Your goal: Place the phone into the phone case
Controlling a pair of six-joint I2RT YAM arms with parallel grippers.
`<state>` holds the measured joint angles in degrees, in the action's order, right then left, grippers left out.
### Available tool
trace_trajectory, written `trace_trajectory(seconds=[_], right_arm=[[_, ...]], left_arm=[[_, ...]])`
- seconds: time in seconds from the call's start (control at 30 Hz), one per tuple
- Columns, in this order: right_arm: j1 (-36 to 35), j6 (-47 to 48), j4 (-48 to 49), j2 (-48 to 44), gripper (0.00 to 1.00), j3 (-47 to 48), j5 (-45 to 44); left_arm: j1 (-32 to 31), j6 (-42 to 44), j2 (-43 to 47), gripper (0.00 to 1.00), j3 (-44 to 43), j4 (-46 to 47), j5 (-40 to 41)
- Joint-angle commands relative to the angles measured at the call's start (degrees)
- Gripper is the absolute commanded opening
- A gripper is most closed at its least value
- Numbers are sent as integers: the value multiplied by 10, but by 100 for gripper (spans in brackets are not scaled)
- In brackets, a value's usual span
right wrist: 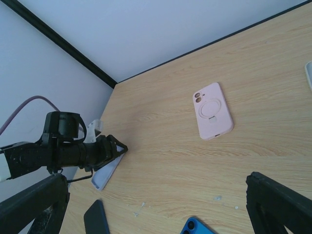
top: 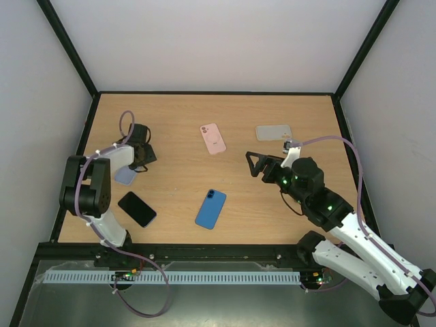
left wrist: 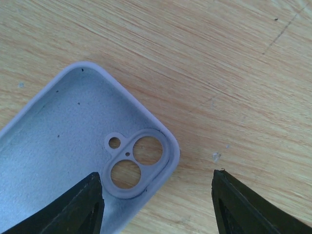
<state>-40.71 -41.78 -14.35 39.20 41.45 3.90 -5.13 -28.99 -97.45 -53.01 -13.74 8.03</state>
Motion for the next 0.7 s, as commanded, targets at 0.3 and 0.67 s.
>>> trace_trajectory(seconds=[0.3,0.67], right_arm=[[2,33,-11,-9,97,7,-34],[2,4,-30,-16,98,1,-57]], left_arm=[[-15,39,-58,31,-45,-15,24],[-50,28,-78,3,-100,-40,4]])
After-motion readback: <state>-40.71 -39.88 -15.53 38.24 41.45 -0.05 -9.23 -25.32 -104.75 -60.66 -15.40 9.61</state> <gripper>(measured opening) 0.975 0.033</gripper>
